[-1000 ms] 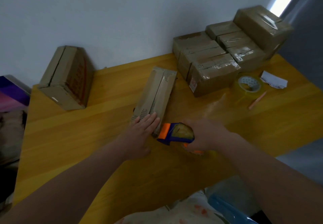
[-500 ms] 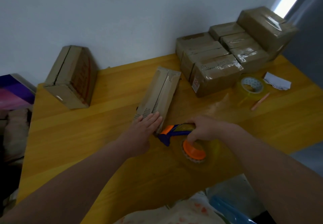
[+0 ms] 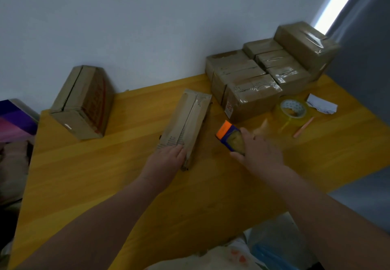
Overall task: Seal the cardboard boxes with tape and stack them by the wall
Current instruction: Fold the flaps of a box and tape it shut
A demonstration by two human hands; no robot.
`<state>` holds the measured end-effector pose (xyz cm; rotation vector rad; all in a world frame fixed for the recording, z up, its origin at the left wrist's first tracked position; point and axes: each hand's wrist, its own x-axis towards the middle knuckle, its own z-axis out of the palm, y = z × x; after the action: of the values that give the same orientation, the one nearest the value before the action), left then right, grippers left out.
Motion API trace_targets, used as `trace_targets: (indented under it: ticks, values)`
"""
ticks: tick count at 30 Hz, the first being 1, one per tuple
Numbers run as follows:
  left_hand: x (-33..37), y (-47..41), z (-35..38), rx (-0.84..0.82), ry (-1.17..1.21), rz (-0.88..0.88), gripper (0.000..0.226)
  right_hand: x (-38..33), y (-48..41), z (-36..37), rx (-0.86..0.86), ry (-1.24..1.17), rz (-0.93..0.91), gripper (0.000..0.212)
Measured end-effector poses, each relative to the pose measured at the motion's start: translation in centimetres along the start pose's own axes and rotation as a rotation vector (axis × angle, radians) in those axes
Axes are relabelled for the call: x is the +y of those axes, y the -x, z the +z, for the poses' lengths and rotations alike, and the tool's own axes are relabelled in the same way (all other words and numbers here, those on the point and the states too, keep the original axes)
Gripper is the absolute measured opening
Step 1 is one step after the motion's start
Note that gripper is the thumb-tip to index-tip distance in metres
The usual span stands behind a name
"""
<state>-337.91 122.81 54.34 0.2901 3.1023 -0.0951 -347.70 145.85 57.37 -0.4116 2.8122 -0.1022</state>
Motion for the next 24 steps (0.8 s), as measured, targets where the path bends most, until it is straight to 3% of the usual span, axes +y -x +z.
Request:
trace_targets:
  ticks: [4, 9, 13, 15, 18, 21, 24]
  values:
    - [-0.2, -0.3, -1.2, -0.067, -0.033, -0.017, 0.033, 1.1, 0.1, 1.8, -0.014, 0.141, 0.02, 0.075]
    - [-1.7, -1.2, -4.6, 0.067, -0.06, -0.049, 0.039, 1.7, 0.3, 3.3, -0.112, 0.191, 0.035, 0.073]
    - [-2.7, -3.3, -10.6, 0.202, -0.036, -0.121, 0.011, 1.3, 0.6, 3.0, -0.164, 0.192, 0.013, 0.07]
    - [-3.2, -4.8, -13.3, 0.238, -0.002, -0.139, 0.014, 0.8, 0.5, 1.5, -0.103, 0.144, -0.012, 0.054]
    - [-3.4, -6.2, -16.9, 0.158, -0.01, -0.09, 0.024, -0.6, 0.1, -2.0, 0.061, -0.145, -0.074, 0.053]
    - [-3.2, -6.7, -18.3, 0.024, 0.009, -0.015, 0.022, -2.5, 0.5, -5.4, 0.178, -0.545, -0.26, 0.053]
    - [-1.9, -6.5, -17.6, -0.024, 0.104, 0.032, 0.02, -3.8, 1.9, -6.8, -0.03, -0.835, -0.391, 0.049]
